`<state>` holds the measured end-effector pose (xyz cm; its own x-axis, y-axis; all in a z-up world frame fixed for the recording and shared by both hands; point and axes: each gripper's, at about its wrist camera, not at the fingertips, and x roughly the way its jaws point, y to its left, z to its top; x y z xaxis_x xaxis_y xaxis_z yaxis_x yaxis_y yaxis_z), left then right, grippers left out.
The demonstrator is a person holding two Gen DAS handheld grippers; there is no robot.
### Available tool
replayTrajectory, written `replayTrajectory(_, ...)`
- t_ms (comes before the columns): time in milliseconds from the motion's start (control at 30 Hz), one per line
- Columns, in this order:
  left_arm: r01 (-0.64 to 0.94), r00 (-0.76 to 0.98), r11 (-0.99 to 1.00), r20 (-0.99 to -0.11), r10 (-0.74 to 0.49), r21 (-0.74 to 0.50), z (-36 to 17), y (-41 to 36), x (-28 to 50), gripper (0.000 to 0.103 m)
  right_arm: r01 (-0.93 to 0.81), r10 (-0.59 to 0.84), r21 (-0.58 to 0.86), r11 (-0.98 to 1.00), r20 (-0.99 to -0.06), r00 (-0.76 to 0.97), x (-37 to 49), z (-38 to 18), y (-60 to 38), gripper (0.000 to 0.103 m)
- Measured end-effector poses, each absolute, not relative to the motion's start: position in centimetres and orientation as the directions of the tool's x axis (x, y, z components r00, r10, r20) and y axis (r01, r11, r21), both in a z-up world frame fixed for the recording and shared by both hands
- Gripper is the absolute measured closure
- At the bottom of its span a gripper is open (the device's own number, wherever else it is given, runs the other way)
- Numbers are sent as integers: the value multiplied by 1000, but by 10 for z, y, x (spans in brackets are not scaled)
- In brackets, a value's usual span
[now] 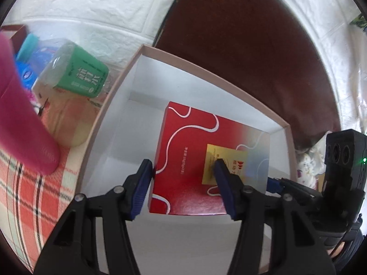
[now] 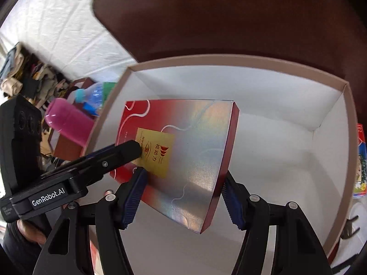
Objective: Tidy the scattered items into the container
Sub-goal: 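Lower the gift box into the cardboard box and open the right tool, then withdraw the right tool from the cardboard box back to the pile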
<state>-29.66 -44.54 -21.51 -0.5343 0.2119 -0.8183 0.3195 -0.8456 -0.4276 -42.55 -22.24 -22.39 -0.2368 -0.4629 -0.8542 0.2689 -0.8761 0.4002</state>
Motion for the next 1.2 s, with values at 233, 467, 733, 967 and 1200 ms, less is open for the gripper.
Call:
replayTrajectory(233, 344, -495, -846, -844, 205, -407, -232, -448, -309, 49, 257, -436, 382, -888, -877, -202, -439, -245, -223, 37)
replayTrajectory(467, 331, -498, -805, -816, 294, -492, -228, -446, -308, 9, 283, -375, 319, -904, -911, -170, -443, -255, -231, 11)
replayTrajectory(733, 320, -519, -833, -819, 244, -451, -217, -442, -296, 5, 308, -344, 276, -910, -919, -192, -437, -237, -226, 4)
replayTrajectory(967, 328, -534, -829, -813, 233, -453, -202, -427, -285, 2, 279, -339, 278, -919, -919, -201, -422, -218, -216, 4)
replayTrajectory(1200, 328, -564, -831, -799, 210, -449, -177, -408, -258, 0, 291, -317, 240, -926, -913, -258, -393, -180, -207, 4)
